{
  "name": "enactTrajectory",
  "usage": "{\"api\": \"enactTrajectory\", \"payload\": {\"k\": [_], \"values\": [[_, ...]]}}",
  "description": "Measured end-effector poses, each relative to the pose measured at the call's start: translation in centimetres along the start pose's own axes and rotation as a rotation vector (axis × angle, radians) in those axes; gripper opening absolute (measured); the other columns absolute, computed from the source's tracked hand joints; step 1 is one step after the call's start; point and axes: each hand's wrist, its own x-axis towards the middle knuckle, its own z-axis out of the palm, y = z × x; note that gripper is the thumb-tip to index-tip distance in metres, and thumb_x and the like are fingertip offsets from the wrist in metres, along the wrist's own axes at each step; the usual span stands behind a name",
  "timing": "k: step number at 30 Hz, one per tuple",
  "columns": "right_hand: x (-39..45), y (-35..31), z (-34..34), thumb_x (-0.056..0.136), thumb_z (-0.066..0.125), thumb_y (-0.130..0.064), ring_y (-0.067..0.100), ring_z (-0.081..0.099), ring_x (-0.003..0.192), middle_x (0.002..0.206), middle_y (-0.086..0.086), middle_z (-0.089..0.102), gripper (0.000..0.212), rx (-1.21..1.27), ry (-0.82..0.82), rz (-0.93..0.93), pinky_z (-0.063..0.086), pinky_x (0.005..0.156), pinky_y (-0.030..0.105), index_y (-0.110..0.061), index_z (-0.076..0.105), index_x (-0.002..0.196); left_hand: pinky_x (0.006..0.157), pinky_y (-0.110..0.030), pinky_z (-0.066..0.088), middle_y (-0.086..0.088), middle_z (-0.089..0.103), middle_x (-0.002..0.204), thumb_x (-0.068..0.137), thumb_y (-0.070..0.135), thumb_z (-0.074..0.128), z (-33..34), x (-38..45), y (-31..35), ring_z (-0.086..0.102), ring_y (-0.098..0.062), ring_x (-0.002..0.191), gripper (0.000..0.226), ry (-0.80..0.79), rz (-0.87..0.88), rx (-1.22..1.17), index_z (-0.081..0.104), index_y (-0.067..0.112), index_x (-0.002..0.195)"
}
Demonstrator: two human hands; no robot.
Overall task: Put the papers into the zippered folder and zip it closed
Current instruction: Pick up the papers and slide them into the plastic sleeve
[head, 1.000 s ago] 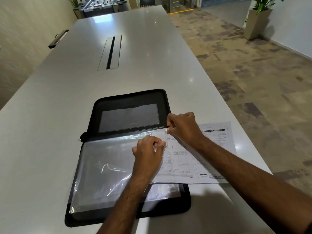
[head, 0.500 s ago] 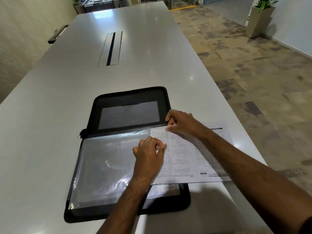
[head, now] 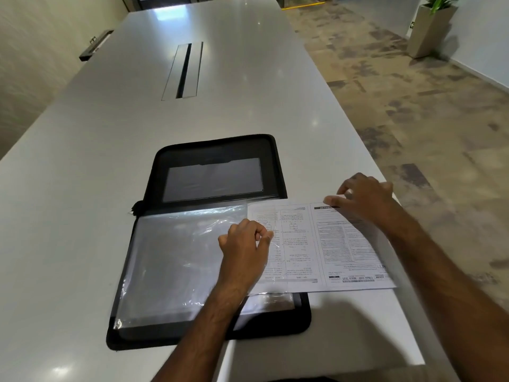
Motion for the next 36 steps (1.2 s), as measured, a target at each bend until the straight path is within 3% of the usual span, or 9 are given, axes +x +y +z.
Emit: {"api": "enactTrajectory", "payload": {"k": [3, 7, 9, 14, 18, 21, 25, 28, 36], "values": [[-0.2, 1.2, -0.3, 0.075, 0.072, -0.074, 0.025, 0.063, 0.107, 0.113, 0.004, 0.066, 0.049, 0.177, -0.143, 0.014, 0.047, 0.097, 0.05, -0.027, 0.063, 0.085, 0.097, -0.035, 0.033, 0.02, 0.06, 0.094, 0.101, 0.045, 0.06, 0.2, 0.0, -0.1, 0.054, -0.004, 0.092, 0.025, 0.001, 0.004, -0.004, 0.054, 0.032, 0.08], [-1.0, 2.4, -1.1, 0.072, 0.086, -0.057, 0.014, 0.061, 0.07, 0.089, 0.011, 0.073, 0.048, 0.47, -0.154, 0.058, 0.046, 0.064, 0.033, -0.014, 0.065, 0.08, 0.094, -0.033, 0.03, 0.022, 0.057, 0.092, 0.101, 0.045, 0.059, 0.4, -0.1, -0.4, 0.053, -0.002, 0.092, 0.026, -0.002, 0.011, -0.02, 0.052, 0.033, 0.079], [-1.6, 3.3, -1.5, 0.07, 0.09, -0.053, 0.01, 0.061, 0.063, 0.08, 0.008, 0.072, 0.046, 0.58, -0.103, 0.087, 0.044, 0.059, 0.028, -0.014, 0.067, 0.081, 0.094, -0.032, 0.03, 0.023, 0.056, 0.092, 0.102, 0.045, 0.058, 0.4, -0.1, -0.5, 0.052, -0.002, 0.093, 0.026, -0.001, 0.009, -0.03, 0.052, 0.034, 0.08], [-3.2, 5.3, -1.4, 0.063, 0.092, -0.053, 0.013, 0.067, 0.072, 0.093, 0.004, 0.067, 0.06, 0.849, -0.088, 0.235, 0.047, 0.062, 0.028, -0.023, 0.066, 0.108, 0.093, -0.031, 0.028, 0.023, 0.055, 0.094, 0.103, 0.044, 0.058, 0.2, -0.1, -0.4, 0.052, -0.001, 0.094, 0.023, 0.006, 0.015, -0.037, 0.054, 0.033, 0.082], [-4.4, 6.1, -1.4, 0.057, 0.09, -0.056, 0.018, 0.077, 0.086, 0.099, 0.005, 0.08, 0.073, 0.916, -0.206, 0.261, 0.054, 0.067, 0.03, -0.02, 0.062, 0.114, 0.093, -0.031, 0.026, 0.02, 0.057, 0.096, 0.102, 0.043, 0.059, -0.2, -0.1, -0.1, 0.052, -0.002, 0.093, 0.022, 0.003, 0.011, -0.049, 0.056, 0.031, 0.084], [-5.0, 6.6, -1.5, 0.068, 0.09, -0.044, 0.017, 0.079, 0.079, 0.096, 0.008, 0.082, 0.061, 0.947, -0.296, 0.212, 0.056, 0.059, 0.031, -0.014, 0.062, 0.113, 0.093, -0.03, 0.026, 0.019, 0.057, 0.095, 0.102, 0.043, 0.059, -0.5, -0.2, 0.1, 0.052, -0.003, 0.093, 0.023, 0.002, 0.008, -0.054, 0.056, 0.031, 0.083], [-5.3, 7.0, -0.7, 0.091, 0.078, -0.014, 0.036, 0.079, 0.091, 0.097, 0.017, 0.081, 0.031, 1.01, -0.279, 0.165, 0.063, 0.079, 0.05, -0.007, 0.058, 0.115, 0.092, -0.031, 0.025, 0.018, 0.058, 0.095, 0.102, 0.044, 0.06, -0.7, -0.3, 0.2, 0.051, -0.003, 0.092, 0.023, 0.007, 0.013, -0.039, 0.056, 0.031, 0.083], [-5.4, 6.1, -0.4, 0.093, 0.073, -0.007, 0.036, 0.079, 0.087, 0.097, 0.017, 0.081, 0.024, 1.075, -0.219, 0.131, 0.066, 0.067, 0.042, -0.006, 0.059, 0.113, 0.092, -0.031, 0.025, 0.018, 0.058, 0.095, 0.101, 0.044, 0.06, -0.8, -0.4, 0.3, 0.05, -0.005, 0.091, 0.024, 0.012, 0.01, -0.033, 0.056, 0.032, 0.081], [-5.7, 4.0, -0.6, 0.094, 0.072, -0.006, 0.033, 0.08, 0.085, 0.1, 0.013, 0.081, 0.027, 1.139, -0.153, 0.087, 0.065, 0.065, 0.037, -0.006, 0.061, 0.118, 0.094, -0.034, 0.027, 0.018, 0.056, 0.09, 0.101, 0.042, 0.061, -0.8, -0.5, 0.7, 0.052, -0.01, 0.093, 0.028, 0.027, 0.01, -0.015, 0.055, 0.031, 0.076]]}}
